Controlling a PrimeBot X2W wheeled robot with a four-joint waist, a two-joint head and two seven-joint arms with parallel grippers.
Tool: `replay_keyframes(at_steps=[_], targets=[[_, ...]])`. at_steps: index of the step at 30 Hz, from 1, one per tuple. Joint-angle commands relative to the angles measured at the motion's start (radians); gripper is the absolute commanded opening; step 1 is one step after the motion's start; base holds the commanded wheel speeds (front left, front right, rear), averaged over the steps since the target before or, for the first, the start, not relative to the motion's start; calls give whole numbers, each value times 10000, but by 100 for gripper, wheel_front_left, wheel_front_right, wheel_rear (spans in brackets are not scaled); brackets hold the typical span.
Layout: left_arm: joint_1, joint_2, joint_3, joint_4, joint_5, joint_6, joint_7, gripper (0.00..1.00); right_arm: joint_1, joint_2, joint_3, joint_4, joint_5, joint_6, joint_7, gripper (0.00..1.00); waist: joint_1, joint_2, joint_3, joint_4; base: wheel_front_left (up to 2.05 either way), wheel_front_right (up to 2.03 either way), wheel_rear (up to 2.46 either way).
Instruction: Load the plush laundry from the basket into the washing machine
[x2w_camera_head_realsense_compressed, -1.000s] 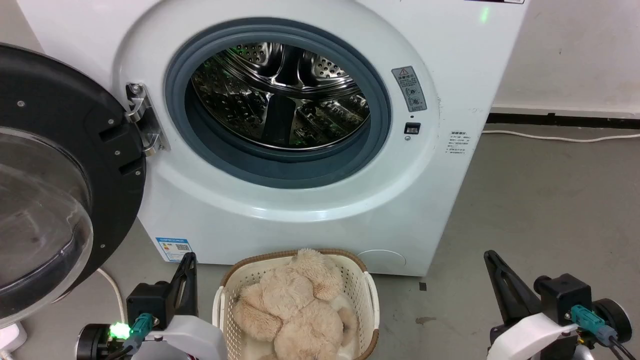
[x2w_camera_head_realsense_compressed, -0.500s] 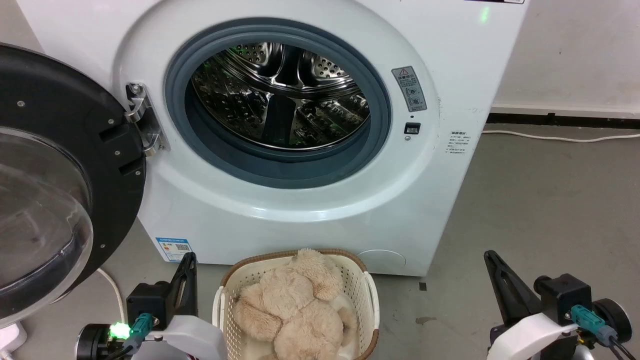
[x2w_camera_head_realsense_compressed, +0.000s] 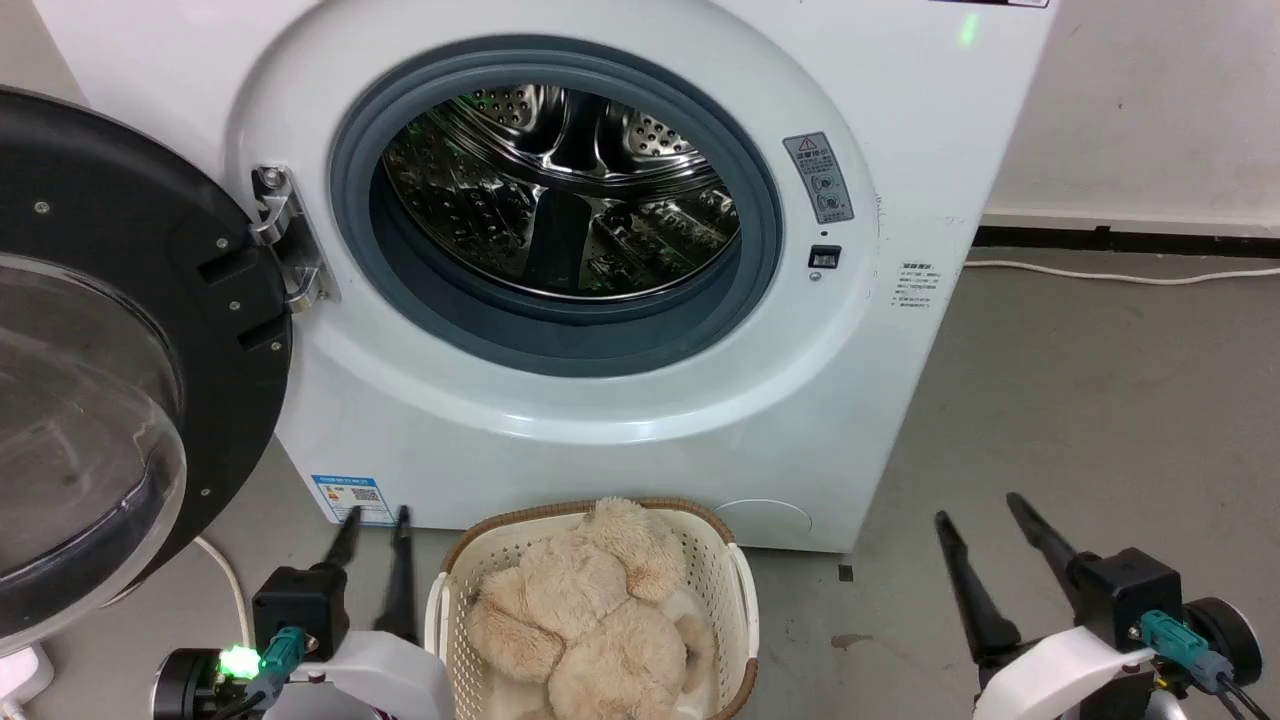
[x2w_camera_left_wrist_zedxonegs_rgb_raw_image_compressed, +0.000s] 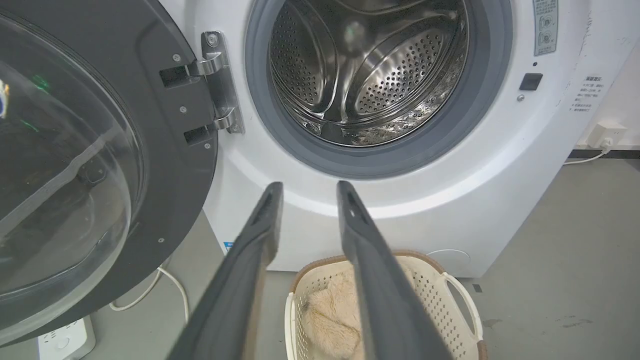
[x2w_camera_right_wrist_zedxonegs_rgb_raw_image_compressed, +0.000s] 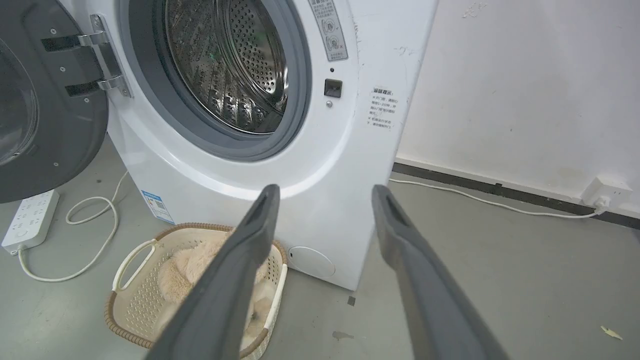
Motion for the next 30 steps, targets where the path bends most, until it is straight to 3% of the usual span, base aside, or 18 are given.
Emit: replay_keyframes(at_steps=[1, 18, 30], targets=[[12, 0, -21, 10, -61, 4, -47, 100, 22, 0, 12, 14, 61, 0, -45, 100, 0, 0, 2, -1, 0, 0, 0], [-140, 11, -247, 324, -577, 13, -351, 100, 56, 0, 56, 82, 484, -1, -403, 100, 0, 0, 193, -38, 0, 0, 0], [-1046, 49, -494, 1416, -1145, -157, -188, 100, -150, -1, 84, -31, 823, -2, -695, 100, 0, 0, 902, -198, 0, 0, 0]])
